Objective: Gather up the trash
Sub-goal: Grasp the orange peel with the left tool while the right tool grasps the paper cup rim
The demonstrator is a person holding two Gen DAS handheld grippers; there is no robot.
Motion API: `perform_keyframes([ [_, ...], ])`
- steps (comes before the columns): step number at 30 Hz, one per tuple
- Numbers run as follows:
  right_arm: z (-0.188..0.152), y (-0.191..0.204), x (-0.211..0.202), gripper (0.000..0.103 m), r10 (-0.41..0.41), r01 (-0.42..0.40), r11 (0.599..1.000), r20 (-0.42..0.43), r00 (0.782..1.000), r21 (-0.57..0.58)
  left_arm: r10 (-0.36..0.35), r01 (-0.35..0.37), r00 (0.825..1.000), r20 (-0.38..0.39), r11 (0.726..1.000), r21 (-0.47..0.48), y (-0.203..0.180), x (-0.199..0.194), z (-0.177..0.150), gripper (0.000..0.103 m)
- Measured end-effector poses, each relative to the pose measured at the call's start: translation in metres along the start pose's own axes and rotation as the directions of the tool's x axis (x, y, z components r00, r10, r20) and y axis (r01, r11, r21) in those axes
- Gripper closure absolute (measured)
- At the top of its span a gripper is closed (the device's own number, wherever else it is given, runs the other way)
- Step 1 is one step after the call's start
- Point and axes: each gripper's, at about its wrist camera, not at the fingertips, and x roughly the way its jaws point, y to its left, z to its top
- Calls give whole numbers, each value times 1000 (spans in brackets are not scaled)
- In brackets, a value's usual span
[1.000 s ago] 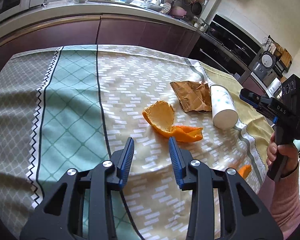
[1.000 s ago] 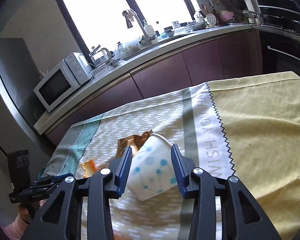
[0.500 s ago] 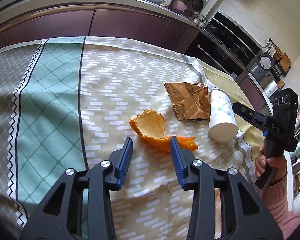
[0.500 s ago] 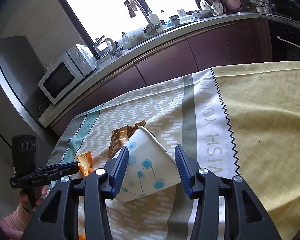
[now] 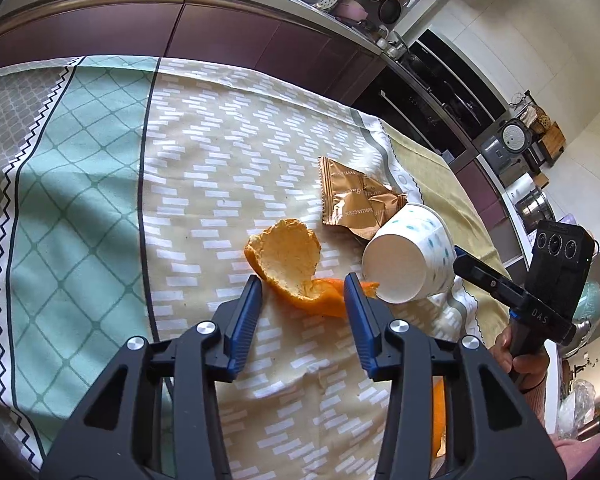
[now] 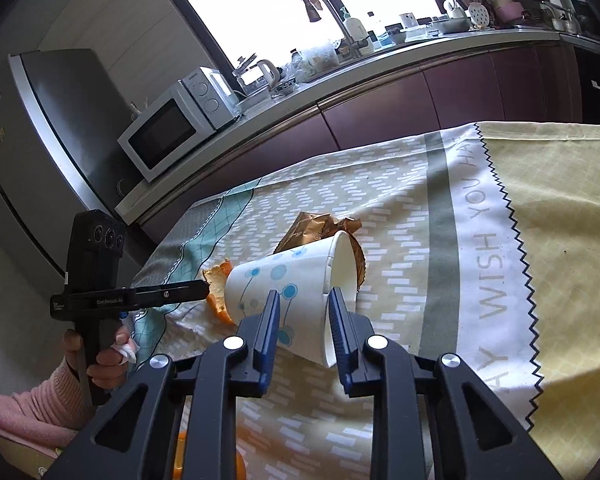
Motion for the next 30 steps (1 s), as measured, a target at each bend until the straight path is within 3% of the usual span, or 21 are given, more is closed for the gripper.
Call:
perform_keyframes([
  [8, -8, 11, 2, 95, 25, -25, 1000, -3, 1000, -10, 16, -16, 1000, 9, 1000, -1, -2, 3, 0, 81],
  [10, -9, 13, 1, 96, 32, -32, 999, 1, 999, -13, 30, -30, 999, 20, 1000, 6, -3, 1, 0, 89],
  [11, -9, 15, 0, 96, 35, -35, 999, 4, 999, -17, 42, -42, 999, 26, 999, 10, -4, -1, 0, 99],
  [18, -10, 26, 1, 95, 56, -56, 998, -6, 998, -42, 48, -48, 999, 26, 999, 18, -3, -6, -4, 98],
  [20, -10, 26, 2, 94, 53, -53, 998, -7, 999, -37, 49, -49, 999, 18, 999, 24, -3, -5, -5, 91],
  [23, -9, 28, 2, 94, 45, -45, 998, 0, 999, -40, 66, -66, 998, 14, 997, 37, -4, -2, -5, 90],
  [30, -8, 38, -2, 98, 47, -46, 997, 18, 999, -65, 60, -62, 998, 37, 998, 32, -4, -9, -8, 99],
])
